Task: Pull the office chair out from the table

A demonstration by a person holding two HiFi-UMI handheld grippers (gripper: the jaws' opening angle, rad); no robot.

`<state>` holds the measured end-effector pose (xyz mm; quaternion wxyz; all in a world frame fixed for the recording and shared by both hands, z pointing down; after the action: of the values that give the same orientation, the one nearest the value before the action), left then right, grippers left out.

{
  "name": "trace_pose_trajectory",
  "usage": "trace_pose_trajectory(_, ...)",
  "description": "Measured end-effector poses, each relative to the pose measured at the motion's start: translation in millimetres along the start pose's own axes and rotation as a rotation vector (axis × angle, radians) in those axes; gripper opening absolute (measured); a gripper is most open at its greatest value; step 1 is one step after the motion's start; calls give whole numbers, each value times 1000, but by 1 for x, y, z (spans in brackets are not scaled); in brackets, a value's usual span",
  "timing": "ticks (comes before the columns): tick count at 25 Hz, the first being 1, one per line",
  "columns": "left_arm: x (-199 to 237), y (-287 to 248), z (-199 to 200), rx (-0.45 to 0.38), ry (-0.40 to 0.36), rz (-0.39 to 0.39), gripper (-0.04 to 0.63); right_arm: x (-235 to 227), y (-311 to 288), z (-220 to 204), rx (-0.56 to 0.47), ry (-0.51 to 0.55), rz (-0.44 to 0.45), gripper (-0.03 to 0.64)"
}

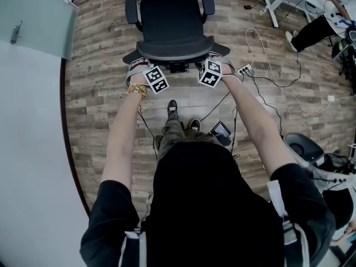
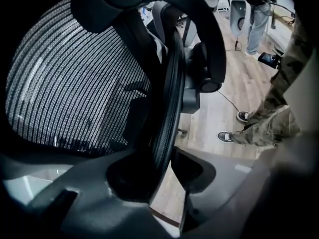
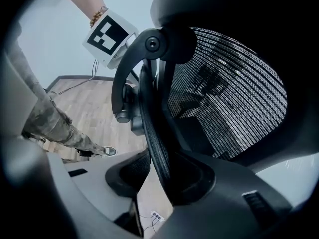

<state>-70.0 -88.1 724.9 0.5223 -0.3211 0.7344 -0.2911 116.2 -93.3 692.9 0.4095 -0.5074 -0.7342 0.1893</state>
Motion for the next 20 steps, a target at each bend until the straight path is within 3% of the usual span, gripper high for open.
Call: trace_pose_trajectory(20, -61, 29, 31, 54, -20, -2, 140, 45, 44, -27, -35, 47, -9, 120)
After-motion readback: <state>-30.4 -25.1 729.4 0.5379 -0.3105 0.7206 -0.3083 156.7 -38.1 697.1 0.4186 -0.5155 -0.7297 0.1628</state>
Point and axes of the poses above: the fingertips, and each gripper's own axes: y backward along the fingers, x to its left, z out of its top, the point moved 2 cm from there along y, backward along the fingers, and after that the axes turned 13 degrees about -x, right-handed, at the moved point
